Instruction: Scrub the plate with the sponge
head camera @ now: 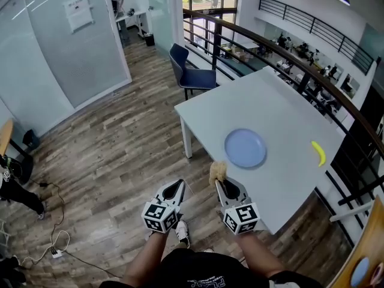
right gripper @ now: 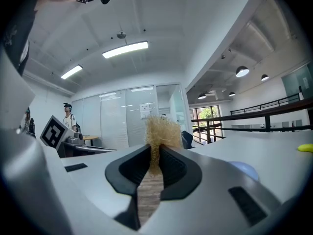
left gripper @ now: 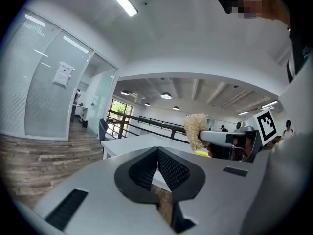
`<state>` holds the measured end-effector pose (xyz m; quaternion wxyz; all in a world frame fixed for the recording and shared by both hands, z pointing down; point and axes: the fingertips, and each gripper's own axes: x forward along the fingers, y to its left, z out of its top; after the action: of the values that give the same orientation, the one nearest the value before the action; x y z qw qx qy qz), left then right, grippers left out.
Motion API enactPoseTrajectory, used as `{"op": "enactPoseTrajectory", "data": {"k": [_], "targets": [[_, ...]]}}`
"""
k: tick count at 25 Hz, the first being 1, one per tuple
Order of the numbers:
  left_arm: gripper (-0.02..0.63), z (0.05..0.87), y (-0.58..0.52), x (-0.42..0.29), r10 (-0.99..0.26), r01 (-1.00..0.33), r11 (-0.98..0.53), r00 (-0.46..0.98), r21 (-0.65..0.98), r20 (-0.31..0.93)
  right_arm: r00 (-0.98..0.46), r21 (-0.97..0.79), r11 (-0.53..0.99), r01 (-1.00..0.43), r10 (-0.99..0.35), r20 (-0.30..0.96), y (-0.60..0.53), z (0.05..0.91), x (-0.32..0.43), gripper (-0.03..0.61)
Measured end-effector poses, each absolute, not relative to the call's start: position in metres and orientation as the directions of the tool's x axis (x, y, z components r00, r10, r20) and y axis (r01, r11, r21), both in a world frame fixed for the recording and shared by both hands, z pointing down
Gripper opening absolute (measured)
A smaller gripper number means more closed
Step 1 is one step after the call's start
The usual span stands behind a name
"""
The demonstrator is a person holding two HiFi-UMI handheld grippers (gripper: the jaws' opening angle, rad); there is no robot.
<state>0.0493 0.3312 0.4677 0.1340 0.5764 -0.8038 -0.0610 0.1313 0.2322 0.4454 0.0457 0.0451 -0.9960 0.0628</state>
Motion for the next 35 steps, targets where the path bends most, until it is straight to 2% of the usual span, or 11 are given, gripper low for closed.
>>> {"op": "enactPoseTrajectory", "data": {"k": [4,9,17,32,35], "targets": [[0.012,0.462,0.321,0.018,-0.954,-0.926,0.293,-0.268,0.239,0.134,-0.994,-0.165,0.982,-0.094,-0.085,0.064,0.229,0.434,0.103,0.057],[0.012,0.452,0.320,-0.020,-0.964,-0.936,0.259,-0.236,0.240,0.121,-0.994,-0.141,0.984,-0.106,-0.099,0.053,0.237,0.421,0.070,0.057],[0.012,0.435,0.317,-0.068,-0.979,-0.952,0.198,-0.180,0.234,0.096,-0.982,-0.104,0.977,-0.189,-0.187,0.030,0.237,0.409,0.026,0.057],[0.012,0.447,0.272,-0.084,-0.992,-0.956,0.091,-0.064,0.278,0.106,-0.944,-0.068,0.947,-0.314,-0.304,0.125,0.191,0.429,0.016,0.057],[0.012,0.451,0.256,-0.091,-0.991,-0.956,0.098,-0.069,0.276,0.112,-0.946,-0.078,0.946,-0.315,-0.305,0.112,0.174,0.432,0.015,0.057]]}}
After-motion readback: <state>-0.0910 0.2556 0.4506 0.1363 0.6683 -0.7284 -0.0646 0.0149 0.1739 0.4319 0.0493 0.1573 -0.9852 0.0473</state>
